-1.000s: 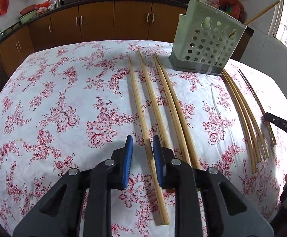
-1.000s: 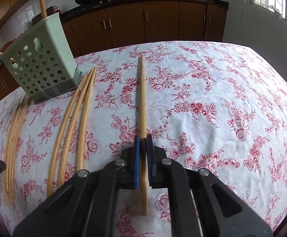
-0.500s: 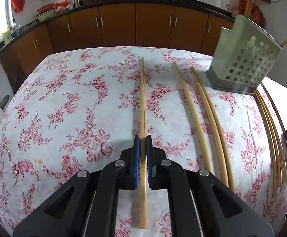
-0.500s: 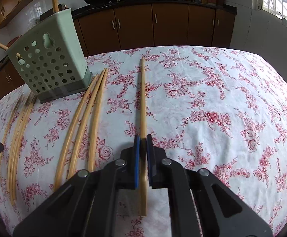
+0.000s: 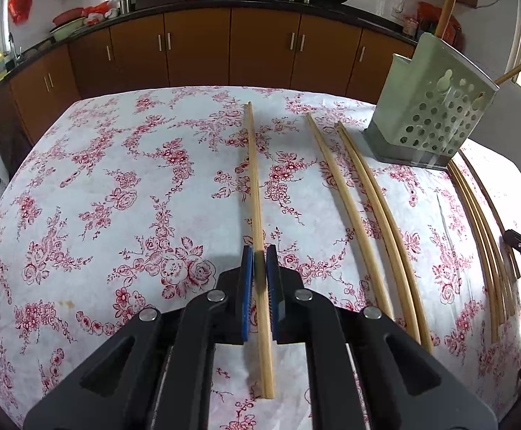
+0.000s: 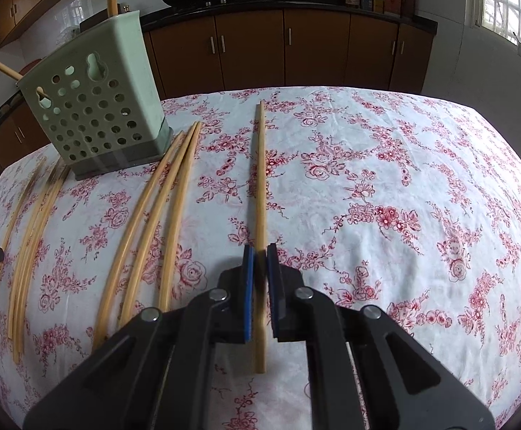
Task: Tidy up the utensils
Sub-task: 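Lift both chopsticks and carry them above the green utensil holder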
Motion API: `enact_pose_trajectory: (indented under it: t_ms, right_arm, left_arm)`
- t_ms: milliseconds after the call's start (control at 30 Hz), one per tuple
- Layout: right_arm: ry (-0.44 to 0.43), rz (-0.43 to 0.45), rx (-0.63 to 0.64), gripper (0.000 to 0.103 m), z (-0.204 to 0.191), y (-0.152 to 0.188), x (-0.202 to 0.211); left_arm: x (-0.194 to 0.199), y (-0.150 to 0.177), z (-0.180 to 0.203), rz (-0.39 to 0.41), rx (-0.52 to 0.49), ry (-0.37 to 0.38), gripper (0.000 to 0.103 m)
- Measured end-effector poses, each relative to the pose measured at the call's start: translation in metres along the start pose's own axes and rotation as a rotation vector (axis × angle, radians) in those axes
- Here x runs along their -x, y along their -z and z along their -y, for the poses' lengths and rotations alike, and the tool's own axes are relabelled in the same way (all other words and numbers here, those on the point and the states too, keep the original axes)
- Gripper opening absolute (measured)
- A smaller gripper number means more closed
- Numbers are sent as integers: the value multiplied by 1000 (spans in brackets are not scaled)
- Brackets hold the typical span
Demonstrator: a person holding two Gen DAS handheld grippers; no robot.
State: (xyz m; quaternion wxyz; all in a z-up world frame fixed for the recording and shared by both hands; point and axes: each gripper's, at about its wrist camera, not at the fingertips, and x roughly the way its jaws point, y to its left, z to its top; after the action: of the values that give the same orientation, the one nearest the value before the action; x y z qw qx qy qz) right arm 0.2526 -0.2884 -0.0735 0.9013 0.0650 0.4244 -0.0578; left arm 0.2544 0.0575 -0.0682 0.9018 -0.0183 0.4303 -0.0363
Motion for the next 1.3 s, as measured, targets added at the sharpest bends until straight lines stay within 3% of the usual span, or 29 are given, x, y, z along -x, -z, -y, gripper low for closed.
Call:
enact_pose_trajectory:
  t_ms: [467, 1167, 1300]
  right_arm:
    - [3, 0, 1, 10, 1, 1, 1]
    - [0, -5, 19, 8, -3, 21, 14]
    - [-7, 68, 1, 8, 6, 14, 40]
  left_arm:
    - [0, -1, 2, -4, -7, -15, 9]
    - [20, 24, 17, -15, -57, -56, 8]
    - [31, 16, 12, -1, -34, -40, 8]
